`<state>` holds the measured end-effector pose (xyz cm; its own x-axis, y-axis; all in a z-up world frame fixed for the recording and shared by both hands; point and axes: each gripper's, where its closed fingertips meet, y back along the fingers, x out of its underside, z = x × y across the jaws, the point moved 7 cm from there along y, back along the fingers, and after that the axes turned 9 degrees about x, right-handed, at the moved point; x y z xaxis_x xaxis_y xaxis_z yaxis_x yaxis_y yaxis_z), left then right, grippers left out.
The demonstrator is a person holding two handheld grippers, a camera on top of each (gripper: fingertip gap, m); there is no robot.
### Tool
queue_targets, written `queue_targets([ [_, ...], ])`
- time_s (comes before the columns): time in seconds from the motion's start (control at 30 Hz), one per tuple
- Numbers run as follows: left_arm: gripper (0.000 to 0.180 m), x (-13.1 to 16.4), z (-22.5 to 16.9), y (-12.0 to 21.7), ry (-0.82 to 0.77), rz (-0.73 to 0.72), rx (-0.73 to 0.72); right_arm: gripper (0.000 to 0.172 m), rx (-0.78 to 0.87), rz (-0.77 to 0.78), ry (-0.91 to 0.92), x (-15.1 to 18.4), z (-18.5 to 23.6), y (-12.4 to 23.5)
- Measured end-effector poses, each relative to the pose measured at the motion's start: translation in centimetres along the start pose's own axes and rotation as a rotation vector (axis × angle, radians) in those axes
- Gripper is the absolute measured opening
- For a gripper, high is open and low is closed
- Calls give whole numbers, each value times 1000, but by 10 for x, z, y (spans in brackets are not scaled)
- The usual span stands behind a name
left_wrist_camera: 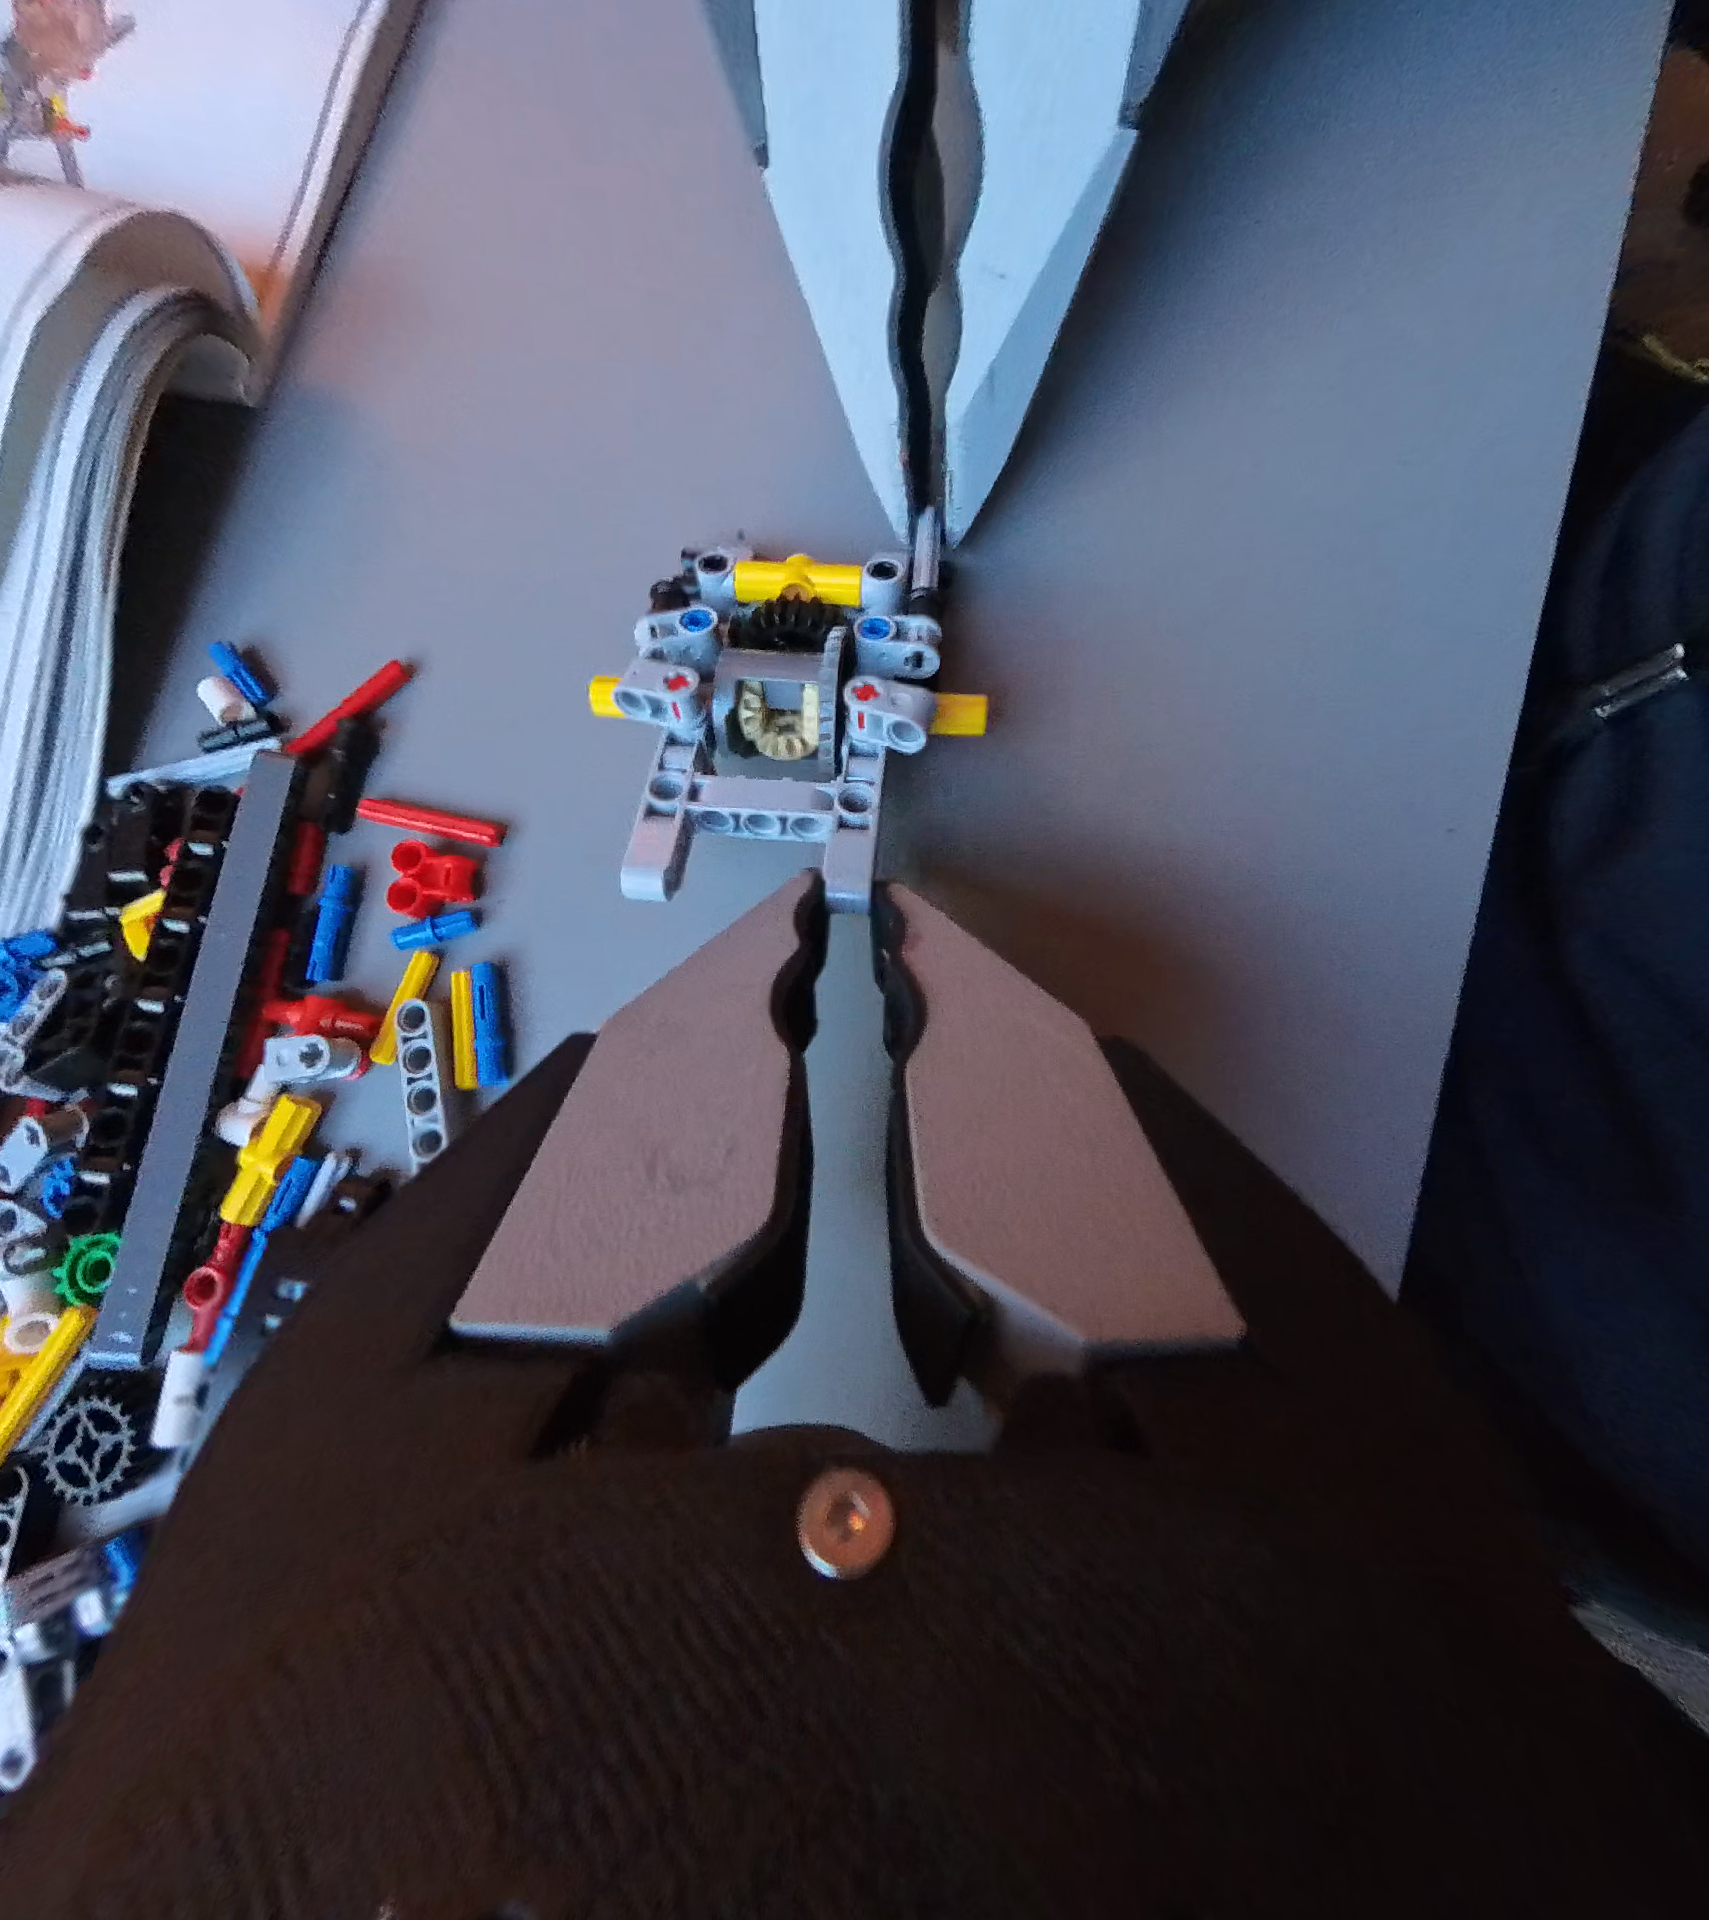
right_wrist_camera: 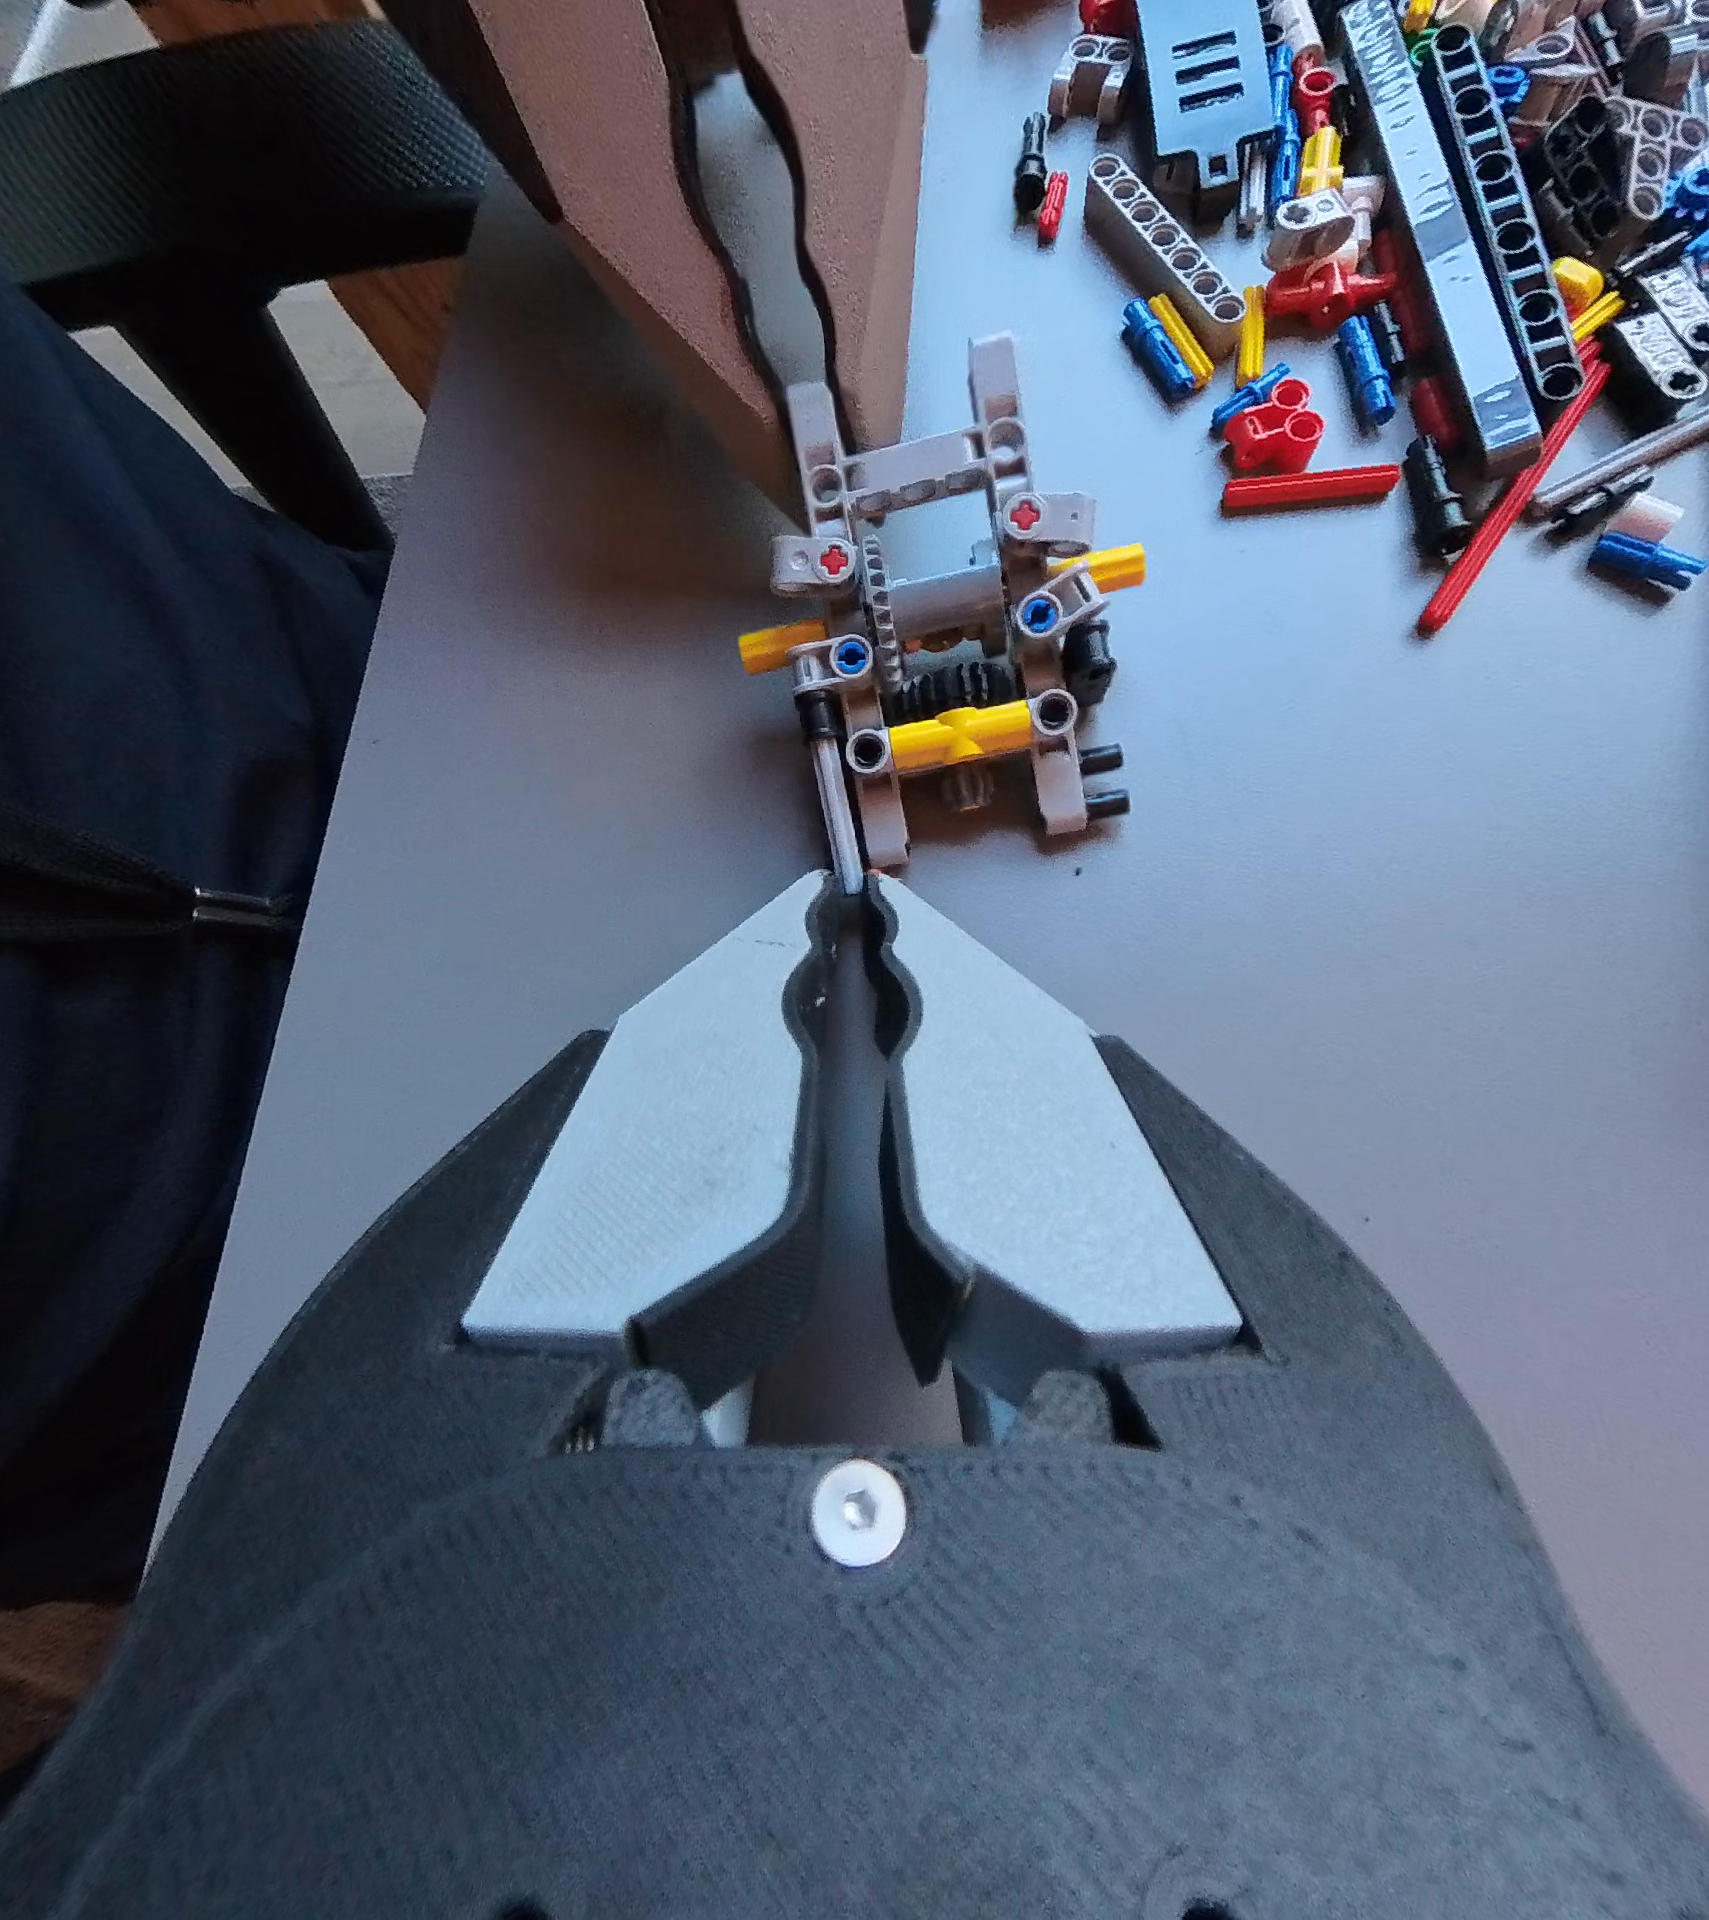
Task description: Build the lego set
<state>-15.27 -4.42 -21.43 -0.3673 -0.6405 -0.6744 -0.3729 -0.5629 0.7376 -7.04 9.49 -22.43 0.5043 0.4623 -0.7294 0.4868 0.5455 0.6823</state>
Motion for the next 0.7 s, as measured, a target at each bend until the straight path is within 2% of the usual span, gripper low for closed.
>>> queue_targets([
  [0.07,6,-2,-1,3,-13,-19,5,1,-3,-2,-6,1,-1,0],
  [0.13,15,-2,1,6,18,-34,9,1,-2,-2,-4,1,-1,1],
  [0.33,6,-1,4,6,63,-86,51,1,-17,-20,5,0,0,2],
  [0.47,6,2,3,1,27,-101,68,1,-42,-45,-31,0,-3,7],
  [0.7,5,2,7,-1,18,-114,100,0,-24,-40,34,0,0,8],
])
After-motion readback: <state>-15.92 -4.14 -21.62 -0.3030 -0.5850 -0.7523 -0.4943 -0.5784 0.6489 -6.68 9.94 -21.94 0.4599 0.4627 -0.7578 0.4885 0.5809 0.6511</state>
